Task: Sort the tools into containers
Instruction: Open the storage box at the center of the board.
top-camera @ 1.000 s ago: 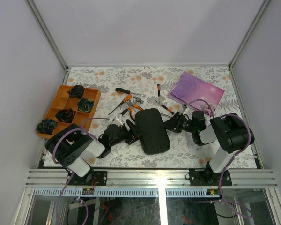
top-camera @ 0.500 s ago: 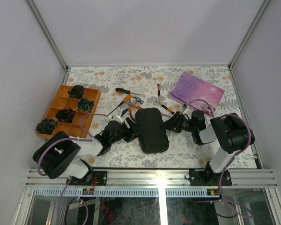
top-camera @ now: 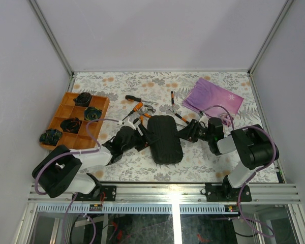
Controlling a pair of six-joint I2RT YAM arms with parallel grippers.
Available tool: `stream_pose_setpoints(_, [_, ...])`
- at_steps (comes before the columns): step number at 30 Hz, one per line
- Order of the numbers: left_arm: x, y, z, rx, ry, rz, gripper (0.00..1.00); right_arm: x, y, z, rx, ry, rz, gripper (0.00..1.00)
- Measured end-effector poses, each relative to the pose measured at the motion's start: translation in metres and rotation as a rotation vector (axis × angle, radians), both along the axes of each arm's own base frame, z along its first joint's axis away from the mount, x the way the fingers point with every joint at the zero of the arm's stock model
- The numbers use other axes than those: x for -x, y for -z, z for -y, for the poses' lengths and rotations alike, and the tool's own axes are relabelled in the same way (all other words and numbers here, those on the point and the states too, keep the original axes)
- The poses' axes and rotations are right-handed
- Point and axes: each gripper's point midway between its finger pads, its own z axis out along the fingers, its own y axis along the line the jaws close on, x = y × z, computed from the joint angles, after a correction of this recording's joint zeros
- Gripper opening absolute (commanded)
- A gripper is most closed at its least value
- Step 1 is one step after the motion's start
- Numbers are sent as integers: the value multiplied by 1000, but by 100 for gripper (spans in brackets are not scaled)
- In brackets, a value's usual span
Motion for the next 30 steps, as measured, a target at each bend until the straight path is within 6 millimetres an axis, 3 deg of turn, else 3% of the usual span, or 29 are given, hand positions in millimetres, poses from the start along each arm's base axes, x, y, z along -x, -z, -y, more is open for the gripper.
stream_pose_setpoints(15, [-5,-2,0,-41,-8,2,58,-4,-3,0,15,-7,24,44])
stream_pose_setpoints(18, [-5,-1,0,-47,-9,-1,58,-4,-3,0,19,-9,27,51])
stream_pose_setpoints(24, [-5,0,0,-49,-11,-3,57,-5,2,4,52,5,36,75])
stream_pose_setpoints(30, [-6,1,1,-48,-11,-2,57,0,4,6,55,0,31,81])
